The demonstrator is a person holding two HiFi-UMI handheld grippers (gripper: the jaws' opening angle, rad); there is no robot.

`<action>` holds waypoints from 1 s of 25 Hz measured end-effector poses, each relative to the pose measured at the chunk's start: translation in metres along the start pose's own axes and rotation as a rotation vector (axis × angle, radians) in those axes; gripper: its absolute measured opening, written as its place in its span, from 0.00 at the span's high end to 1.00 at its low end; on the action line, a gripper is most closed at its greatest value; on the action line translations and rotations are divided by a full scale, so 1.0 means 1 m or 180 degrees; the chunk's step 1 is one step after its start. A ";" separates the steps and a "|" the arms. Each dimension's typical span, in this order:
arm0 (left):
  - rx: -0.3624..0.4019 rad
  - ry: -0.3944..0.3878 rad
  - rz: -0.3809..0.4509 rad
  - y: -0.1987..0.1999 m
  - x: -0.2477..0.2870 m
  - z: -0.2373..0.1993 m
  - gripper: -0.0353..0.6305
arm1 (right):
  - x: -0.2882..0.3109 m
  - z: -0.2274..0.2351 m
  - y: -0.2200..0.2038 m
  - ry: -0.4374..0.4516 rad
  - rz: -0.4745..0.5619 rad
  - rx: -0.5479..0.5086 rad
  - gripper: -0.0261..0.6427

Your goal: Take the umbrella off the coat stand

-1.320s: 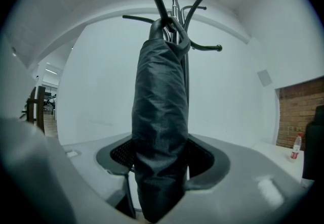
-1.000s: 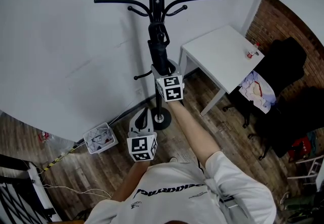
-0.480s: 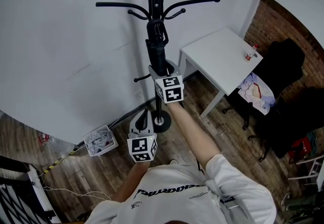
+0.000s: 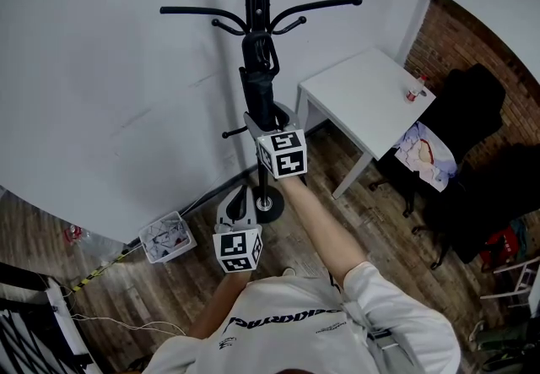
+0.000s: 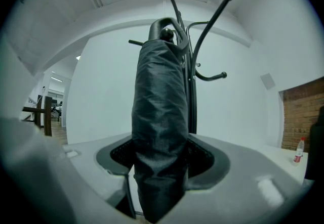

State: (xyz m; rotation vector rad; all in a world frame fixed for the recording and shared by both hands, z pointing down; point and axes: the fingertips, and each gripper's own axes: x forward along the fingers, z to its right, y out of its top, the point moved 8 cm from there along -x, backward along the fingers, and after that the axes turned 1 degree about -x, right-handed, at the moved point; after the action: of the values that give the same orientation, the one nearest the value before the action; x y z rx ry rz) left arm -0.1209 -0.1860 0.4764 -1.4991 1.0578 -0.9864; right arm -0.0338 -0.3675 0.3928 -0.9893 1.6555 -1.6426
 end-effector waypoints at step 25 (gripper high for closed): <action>-0.0050 -0.0133 0.0126 0.009 -0.013 0.014 0.95 | -0.057 -0.010 -0.008 0.0001 0.0029 0.0033 0.55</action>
State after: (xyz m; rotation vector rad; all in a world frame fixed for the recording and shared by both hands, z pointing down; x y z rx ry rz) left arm -0.1122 -0.1704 0.4649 -1.4998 1.0638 -0.9174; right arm -0.0106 -0.3142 0.3961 -0.9749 1.6477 -1.6440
